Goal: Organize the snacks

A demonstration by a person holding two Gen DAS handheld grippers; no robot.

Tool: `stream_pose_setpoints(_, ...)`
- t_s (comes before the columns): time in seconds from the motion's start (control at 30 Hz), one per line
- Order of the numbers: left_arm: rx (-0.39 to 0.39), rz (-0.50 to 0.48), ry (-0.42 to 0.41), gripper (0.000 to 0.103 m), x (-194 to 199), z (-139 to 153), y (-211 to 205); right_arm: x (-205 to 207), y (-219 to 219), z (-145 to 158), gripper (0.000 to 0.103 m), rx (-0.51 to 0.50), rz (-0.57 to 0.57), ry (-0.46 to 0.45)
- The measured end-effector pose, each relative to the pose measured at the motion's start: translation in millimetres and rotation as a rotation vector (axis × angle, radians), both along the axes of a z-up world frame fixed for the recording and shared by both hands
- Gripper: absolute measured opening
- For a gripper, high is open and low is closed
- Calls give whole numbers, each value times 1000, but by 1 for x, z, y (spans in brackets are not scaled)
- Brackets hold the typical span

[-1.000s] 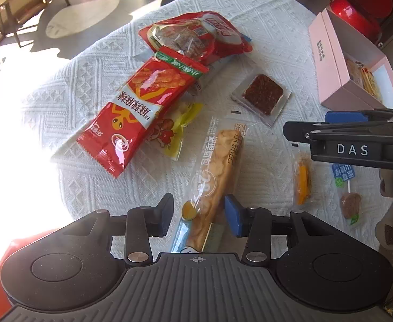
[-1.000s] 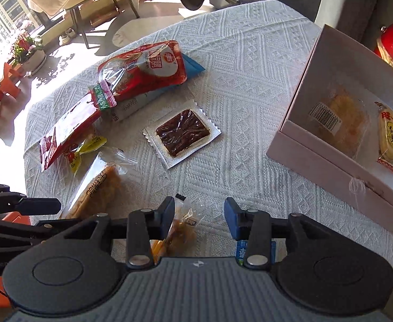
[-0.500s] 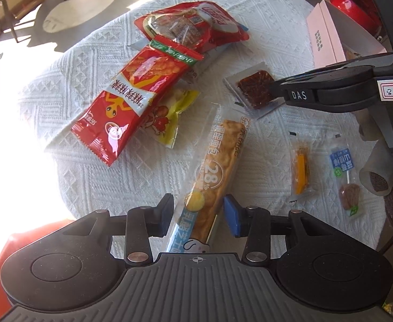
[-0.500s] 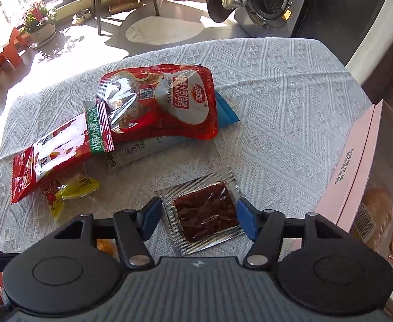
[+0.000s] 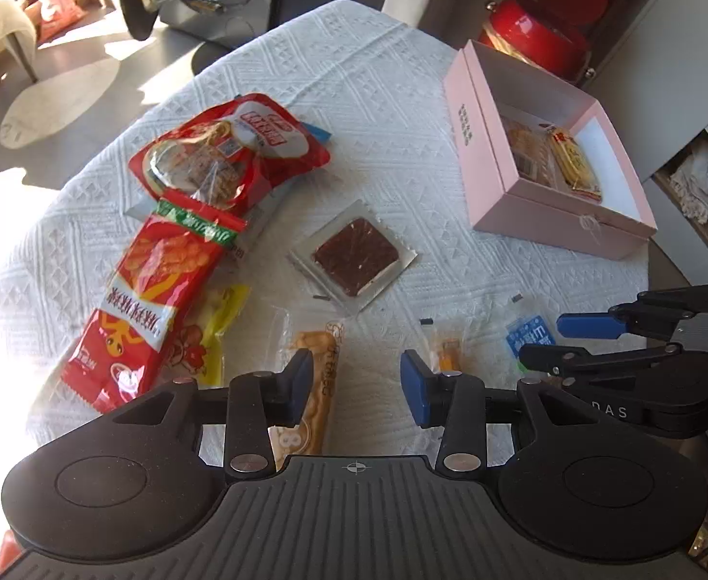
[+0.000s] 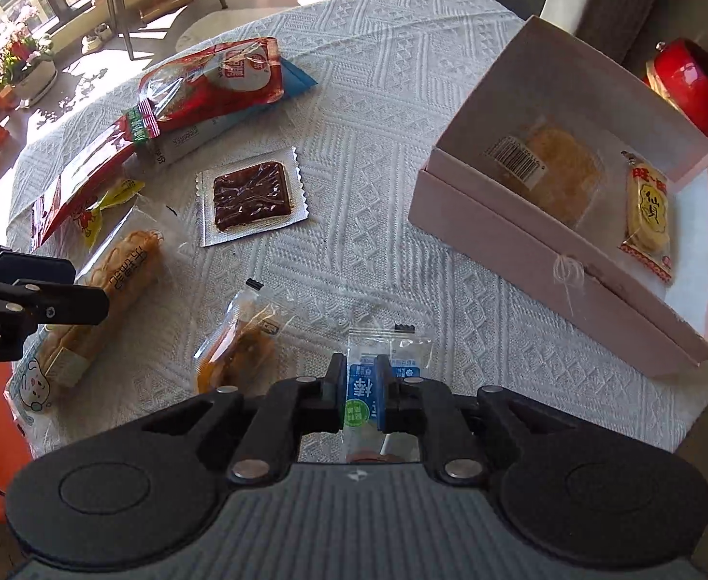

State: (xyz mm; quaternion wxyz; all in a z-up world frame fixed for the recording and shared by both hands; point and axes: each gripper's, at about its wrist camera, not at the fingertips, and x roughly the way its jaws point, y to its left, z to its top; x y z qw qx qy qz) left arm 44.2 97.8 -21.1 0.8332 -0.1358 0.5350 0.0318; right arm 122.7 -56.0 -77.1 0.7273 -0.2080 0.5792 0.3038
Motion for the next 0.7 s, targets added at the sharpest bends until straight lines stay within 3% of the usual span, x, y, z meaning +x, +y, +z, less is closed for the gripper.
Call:
stream_pose_setpoints(0.07,79,-127,-13,45,20,-1,-7,-4,-11,2,53,1,-18,-26)
stream_pose_setpoints(0.1,127,-189,-8,45,31,-4,-11,-6,-15,3,59,-5,-14,-38)
stream_pose_setpoints(0.23,176,-320,10,45,60,-22,-14,-18,-25,0,60,-15,9,-31)
stream_pose_setpoints(0.43,161,-364,72,45,88,-49,-13,-33,-35,-7,60,-12,31,-51)
stream_pose_setpoints(0.7,155,-406,105,44,111,-48,-6,-24,-55,-13,61,13,-39,3)
